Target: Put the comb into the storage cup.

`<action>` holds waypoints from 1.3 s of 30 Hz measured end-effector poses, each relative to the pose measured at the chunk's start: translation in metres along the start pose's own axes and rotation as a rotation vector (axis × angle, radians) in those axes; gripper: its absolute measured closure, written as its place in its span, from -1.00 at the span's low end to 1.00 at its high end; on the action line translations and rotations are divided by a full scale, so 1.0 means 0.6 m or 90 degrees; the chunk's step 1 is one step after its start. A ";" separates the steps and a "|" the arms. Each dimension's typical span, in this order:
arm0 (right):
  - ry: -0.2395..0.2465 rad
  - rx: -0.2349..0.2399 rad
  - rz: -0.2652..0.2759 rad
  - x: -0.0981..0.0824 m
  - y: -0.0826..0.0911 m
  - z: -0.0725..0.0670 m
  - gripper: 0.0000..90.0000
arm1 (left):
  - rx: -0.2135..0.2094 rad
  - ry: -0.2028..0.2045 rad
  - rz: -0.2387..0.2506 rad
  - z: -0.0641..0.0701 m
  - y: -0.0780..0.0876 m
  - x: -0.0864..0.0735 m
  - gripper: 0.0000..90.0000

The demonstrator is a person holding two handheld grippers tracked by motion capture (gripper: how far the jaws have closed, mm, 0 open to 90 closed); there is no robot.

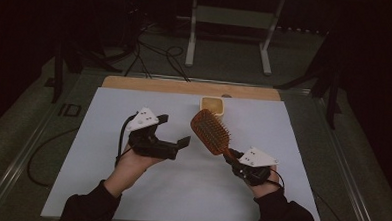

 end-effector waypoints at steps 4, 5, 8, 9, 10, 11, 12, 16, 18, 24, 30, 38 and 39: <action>0.001 0.001 0.002 0.001 0.000 -0.001 0.63 | -0.016 0.034 -0.003 0.001 -0.027 0.008 -1.00; 0.001 0.006 0.001 0.001 -0.001 -0.001 0.63 | -0.022 0.043 0.001 0.002 -0.033 0.010 -1.00; 0.002 0.005 0.002 0.002 -0.001 -0.001 0.63 | -0.037 0.077 0.006 0.002 -0.052 0.014 -1.00; 0.000 -0.005 0.004 0.002 -0.001 -0.002 0.63 | -0.039 0.085 0.007 0.001 -0.056 0.014 -1.00; 0.000 0.000 0.004 0.002 -0.001 -0.001 0.63 | -0.041 0.094 0.007 0.001 -0.062 0.015 -1.00; 0.000 0.000 0.004 0.002 -0.001 -0.002 0.63 | -0.042 0.102 0.007 0.001 -0.067 0.015 -1.00; 0.001 -0.006 0.007 0.002 0.000 -0.002 0.63 | -0.043 0.109 0.008 0.000 -0.072 0.015 -1.00; 0.003 0.004 0.007 0.003 0.001 -0.002 0.63 | -0.065 0.143 0.001 0.001 -0.092 0.012 -1.00; 0.005 -0.003 0.007 0.002 0.000 -0.003 0.63 | -0.070 0.162 0.004 0.001 -0.101 0.010 -1.00; 0.010 -0.001 0.009 0.004 -0.001 -0.004 0.63 | -0.083 0.193 -0.002 0.002 -0.125 0.003 -1.00; 0.010 0.003 0.009 0.003 -0.001 -0.004 0.63 | -0.119 0.217 -0.010 0.006 -0.142 -0.003 -0.86; 0.010 0.004 0.009 0.003 -0.005 -0.006 0.63 | -0.096 0.231 -0.004 0.006 -0.152 -0.011 -0.35; 0.010 0.008 0.008 0.003 -0.005 -0.005 0.63 | -0.096 0.231 0.000 0.006 -0.152 -0.011 -0.32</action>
Point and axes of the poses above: each handheld gripper's, and its own axes: y roughly backward along the jaws, x roughly out of its top, z roughly to its right, the point moved 4 cm from there along -y, roughly forward along the jaws, and after that the axes turned 8 degrees about -z, right-handed, at the moved point
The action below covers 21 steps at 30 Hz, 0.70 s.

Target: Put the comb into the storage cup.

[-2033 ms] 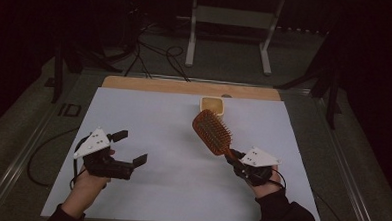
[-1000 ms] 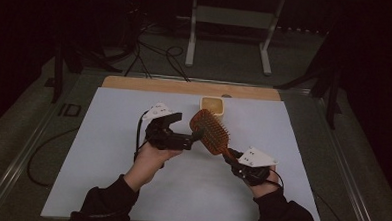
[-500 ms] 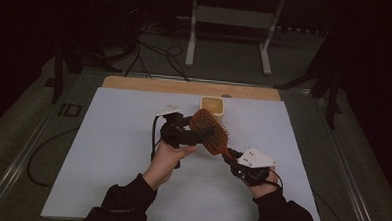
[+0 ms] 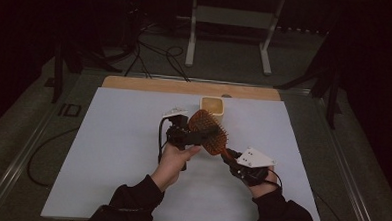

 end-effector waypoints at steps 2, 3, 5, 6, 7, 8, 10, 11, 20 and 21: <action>-0.002 -0.001 0.001 0.000 -0.001 0.000 0.63 | 0.000 0.004 0.003 0.000 0.000 0.000 -0.29; -0.002 -0.001 0.001 0.000 -0.001 0.000 0.63 | -0.001 0.005 0.004 -0.001 0.000 0.000 -0.27; -0.002 -0.002 -0.001 -0.001 -0.002 0.000 0.63 | -0.011 0.013 0.010 -0.002 0.000 -0.001 -0.22; -0.003 -0.001 -0.002 -0.001 -0.003 0.000 0.63 | -0.019 0.018 0.014 -0.003 0.001 0.000 -0.18; -0.005 -0.002 -0.004 -0.002 -0.003 0.000 0.62 | -0.024 0.017 0.015 -0.004 0.001 0.000 -0.15; -0.005 -0.004 -0.003 -0.002 -0.004 -0.001 0.62 | -0.027 0.016 0.016 -0.003 0.001 0.000 -0.12; -0.008 -0.002 -0.004 -0.003 -0.006 -0.001 0.62 | -0.031 0.015 0.021 -0.001 0.002 0.001 -0.05; -0.010 0.002 -0.006 -0.003 -0.007 -0.001 0.62 | -0.032 0.009 0.020 0.001 0.002 0.001 -0.02; -0.021 0.017 -0.011 -0.005 -0.010 0.001 0.62 | -0.033 -0.038 0.022 0.026 0.005 0.006 0.14; -0.020 0.016 -0.010 -0.005 -0.010 0.002 0.62 | -0.034 -0.039 0.022 0.028 0.005 0.007 0.15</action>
Point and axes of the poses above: each handheld gripper's, and its own axes: y roughly backward along the jaws, x roughly out of its top, z roughly to its right, the point moved 4 cm from there along -y, roughly forward along the jaws, and after that the axes turned 8 degrees about -z, right-handed, at the moved point
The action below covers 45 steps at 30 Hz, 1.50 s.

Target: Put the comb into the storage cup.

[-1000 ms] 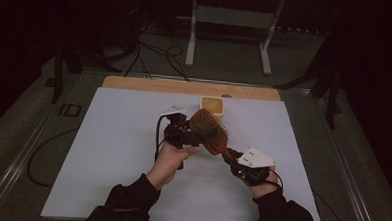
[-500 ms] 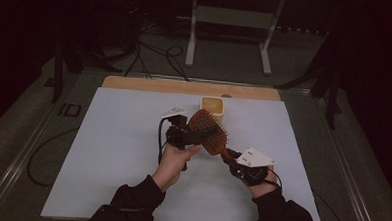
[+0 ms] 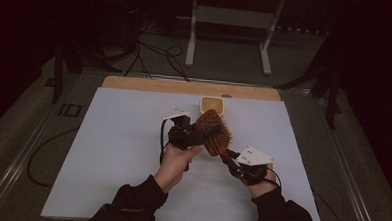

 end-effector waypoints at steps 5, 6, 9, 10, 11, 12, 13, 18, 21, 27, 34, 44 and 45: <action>-0.011 0.006 0.005 0.000 0.000 0.001 0.61 | 0.001 -0.008 -0.001 0.004 0.000 0.003 0.19; -0.012 0.004 0.007 0.000 0.000 0.001 0.61 | 0.000 -0.011 -0.001 0.005 0.000 0.004 0.20; -0.024 0.010 0.016 0.001 0.001 0.004 0.50 | 0.000 -0.021 -0.003 0.008 0.001 0.008 0.21; -0.025 0.011 0.016 0.001 0.001 0.006 0.38 | 0.003 -0.024 -0.002 0.010 0.002 0.010 0.21; -0.028 0.017 0.018 0.000 0.000 0.007 0.27 | 0.006 -0.029 -0.002 0.011 0.004 0.012 0.21; -0.032 0.015 0.022 0.000 0.000 0.008 0.18 | 0.008 -0.031 0.001 0.012 0.006 0.015 0.21; -0.037 0.016 0.023 0.000 0.001 0.008 0.10 | 0.008 -0.038 0.002 0.013 0.008 0.018 0.21; -0.061 0.033 0.010 -0.003 -0.006 0.009 -0.18 | 0.016 -0.053 0.007 0.017 0.020 0.035 0.21; -0.069 0.040 0.005 -0.004 -0.010 0.008 -0.27 | 0.023 -0.063 0.011 0.019 0.028 0.044 0.21; -0.061 0.053 -0.013 -0.009 -0.017 0.010 -0.53 | 0.036 -0.084 0.015 0.023 0.041 0.057 0.21; -0.077 0.071 -0.001 -0.012 -0.013 0.014 -0.69 | 0.044 -0.083 0.021 0.020 0.053 0.073 0.21; -0.085 0.081 -0.016 -0.028 -0.014 0.021 -0.78 | 0.054 -0.098 0.030 0.022 0.072 0.103 0.21; -0.095 0.083 -0.014 -0.028 -0.012 0.021 -0.78 | 0.055 -0.100 0.030 0.023 0.074 0.107 0.21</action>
Point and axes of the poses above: each handheld gripper's, and its own axes: y roughly backward along the jaws, x roughly out of its top, z roughly to its right, the point moved 4 cm from there along -y, roughly forward along the jaws, and after that the axes turned 8 degrees about -z, right-handed, at the moved point
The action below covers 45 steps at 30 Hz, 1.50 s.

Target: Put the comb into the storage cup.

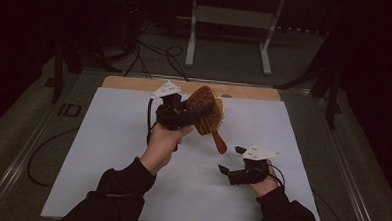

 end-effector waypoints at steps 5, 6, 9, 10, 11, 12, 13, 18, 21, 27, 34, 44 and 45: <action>-0.014 0.015 0.002 -0.009 0.006 0.007 -0.78 | 0.009 -0.006 0.007 -0.005 0.010 0.019 0.21; -0.017 0.016 0.006 -0.011 0.008 0.008 -0.78 | 0.012 -0.006 0.007 -0.007 0.012 0.022 0.21; -0.030 0.020 0.012 -0.014 0.013 0.011 -0.78 | 0.019 -0.007 0.012 -0.012 0.016 0.033 0.21; -0.028 0.021 0.015 -0.014 0.014 0.012 -0.78 | 0.024 -0.008 0.014 -0.012 0.017 0.036 0.21; -0.029 0.018 0.017 -0.015 0.015 0.012 -0.79 | 0.026 -0.012 0.014 -0.014 0.018 0.040 0.21; -0.027 0.013 0.020 -0.016 0.016 0.013 -0.79 | 0.031 -0.013 0.016 -0.015 0.018 0.043 0.21; -0.026 0.014 0.021 -0.016 0.017 0.013 -0.79 | 0.034 -0.012 0.017 -0.017 0.018 0.047 0.21; 0.006 0.001 0.029 -0.016 0.023 0.011 -0.79 | 0.047 -0.016 0.020 -0.022 0.018 0.062 0.21; 0.019 0.000 0.026 -0.021 0.028 0.009 -0.79 | 0.058 -0.038 0.015 -0.027 0.019 0.080 0.21; 0.027 0.004 0.031 -0.030 0.033 0.004 -0.79 | 0.073 -0.022 0.032 -0.044 0.019 0.108 0.21; 0.034 -0.001 0.029 -0.041 0.038 -0.003 -0.79 | 0.097 -0.018 0.044 -0.059 0.004 0.125 0.21; 0.043 -0.004 0.038 -0.040 0.036 -0.001 -0.79 | 0.127 -0.020 0.050 -0.085 -0.030 0.142 0.21; 0.047 -0.003 0.039 -0.041 0.035 0.001 -0.79 | 0.133 -0.015 0.048 -0.093 -0.040 0.141 0.21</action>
Point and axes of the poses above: each handheld gripper's, and its own axes: y roughly backward along the jaws, x roughly out of its top, z roughly to its right, the point moved 4 cm from there along -y, roughly forward along the jaws, and after that the axes turned 8 degrees about -z, right-handed, at the moved point
